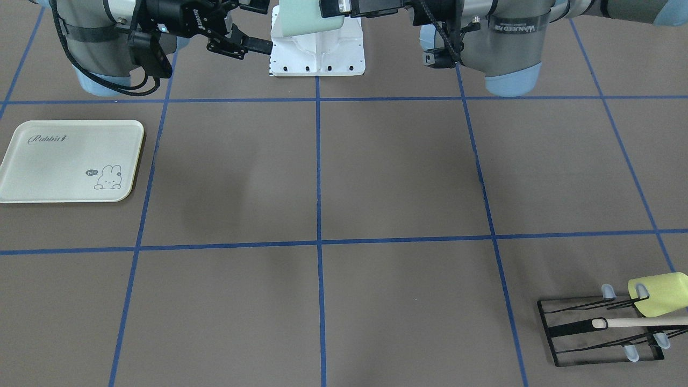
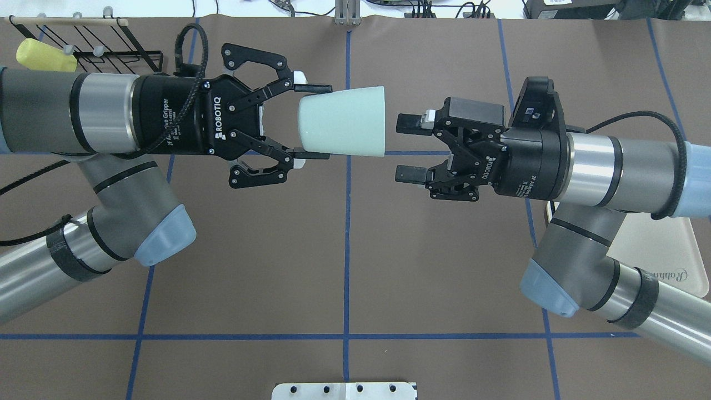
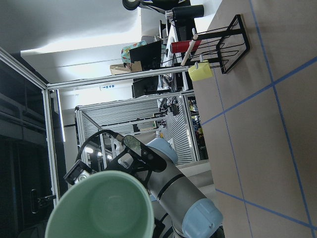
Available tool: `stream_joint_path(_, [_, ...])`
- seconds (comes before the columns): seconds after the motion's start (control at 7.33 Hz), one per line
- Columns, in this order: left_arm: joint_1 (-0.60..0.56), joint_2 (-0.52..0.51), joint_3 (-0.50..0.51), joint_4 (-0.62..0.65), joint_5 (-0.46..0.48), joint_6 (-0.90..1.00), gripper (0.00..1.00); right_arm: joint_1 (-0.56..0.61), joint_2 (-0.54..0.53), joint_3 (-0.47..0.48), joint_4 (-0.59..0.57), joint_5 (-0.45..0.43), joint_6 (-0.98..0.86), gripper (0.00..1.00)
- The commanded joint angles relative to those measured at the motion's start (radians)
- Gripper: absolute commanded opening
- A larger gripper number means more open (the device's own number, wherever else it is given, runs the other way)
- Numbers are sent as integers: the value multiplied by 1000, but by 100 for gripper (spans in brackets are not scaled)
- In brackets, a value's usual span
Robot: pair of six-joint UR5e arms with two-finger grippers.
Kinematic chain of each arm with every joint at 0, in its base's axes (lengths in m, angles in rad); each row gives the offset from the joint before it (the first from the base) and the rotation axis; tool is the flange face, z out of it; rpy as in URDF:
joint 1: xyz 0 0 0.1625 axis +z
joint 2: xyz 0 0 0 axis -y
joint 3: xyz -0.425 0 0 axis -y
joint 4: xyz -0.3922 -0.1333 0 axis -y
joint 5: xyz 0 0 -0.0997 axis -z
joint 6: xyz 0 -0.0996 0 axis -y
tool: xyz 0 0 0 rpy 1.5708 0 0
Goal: Left arm grabs green cup and hands to right arm on tray
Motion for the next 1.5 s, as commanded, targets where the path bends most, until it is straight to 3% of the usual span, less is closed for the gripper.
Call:
stream_joint_path(0.0, [29,-3,-5,1,23,-9,0,-8,9,-1,21,-3,12,88])
stream_joint_path(0.27, [48,-8,-5,4,46,-7,0,-16,9,1,47,-1,12,78])
stream_joint_path(0.55, [65,-16,-3,10,46,-6,0,-24,9,3,68,-3,13,62])
stream_joint_path(0.82, [69,-16,0,12,48,-6,0,-27,7,6,72,0,13,29])
stream_joint_path(0.95, [71,-16,3,12,48,-4,0,-28,4,4,85,-1,13,7])
stream_joint_path(1.09, [71,-14,3,10,48,-3,8,-30,1,4,92,-1,13,0])
stream_joint_path(1.23, [71,-11,-2,12,48,2,99,-30,-3,1,108,-1,13,0])
stream_joint_path(1.36, [68,-6,-6,12,48,2,100,-30,-8,-1,113,-3,13,0])
